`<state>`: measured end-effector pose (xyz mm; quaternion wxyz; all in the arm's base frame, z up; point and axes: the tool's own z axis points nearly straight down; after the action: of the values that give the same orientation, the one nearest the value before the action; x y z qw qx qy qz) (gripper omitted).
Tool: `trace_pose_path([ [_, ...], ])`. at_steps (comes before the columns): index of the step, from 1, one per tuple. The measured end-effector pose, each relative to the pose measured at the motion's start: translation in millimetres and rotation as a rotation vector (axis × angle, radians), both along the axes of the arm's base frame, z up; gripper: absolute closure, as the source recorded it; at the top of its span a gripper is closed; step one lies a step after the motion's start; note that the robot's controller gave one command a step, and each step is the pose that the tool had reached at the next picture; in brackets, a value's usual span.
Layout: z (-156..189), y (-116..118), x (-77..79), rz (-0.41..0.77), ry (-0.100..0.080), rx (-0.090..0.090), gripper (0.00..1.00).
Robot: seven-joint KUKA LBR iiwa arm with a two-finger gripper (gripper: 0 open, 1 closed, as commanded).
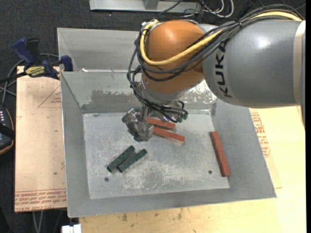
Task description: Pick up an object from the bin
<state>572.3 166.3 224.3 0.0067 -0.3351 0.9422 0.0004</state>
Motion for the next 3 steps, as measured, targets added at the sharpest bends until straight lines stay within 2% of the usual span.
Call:
trace_pose_path([
  [1,-5.2,-1.2,-1.9,-0.001,0.01,-0.002,0.0],
  [2,-59.5,-57.7,43.3,0.145,0.013,-0.007,0.0],
  [3,-151.0,6.1,-11.0,0.277,0.02,-0.003,0.0],
])
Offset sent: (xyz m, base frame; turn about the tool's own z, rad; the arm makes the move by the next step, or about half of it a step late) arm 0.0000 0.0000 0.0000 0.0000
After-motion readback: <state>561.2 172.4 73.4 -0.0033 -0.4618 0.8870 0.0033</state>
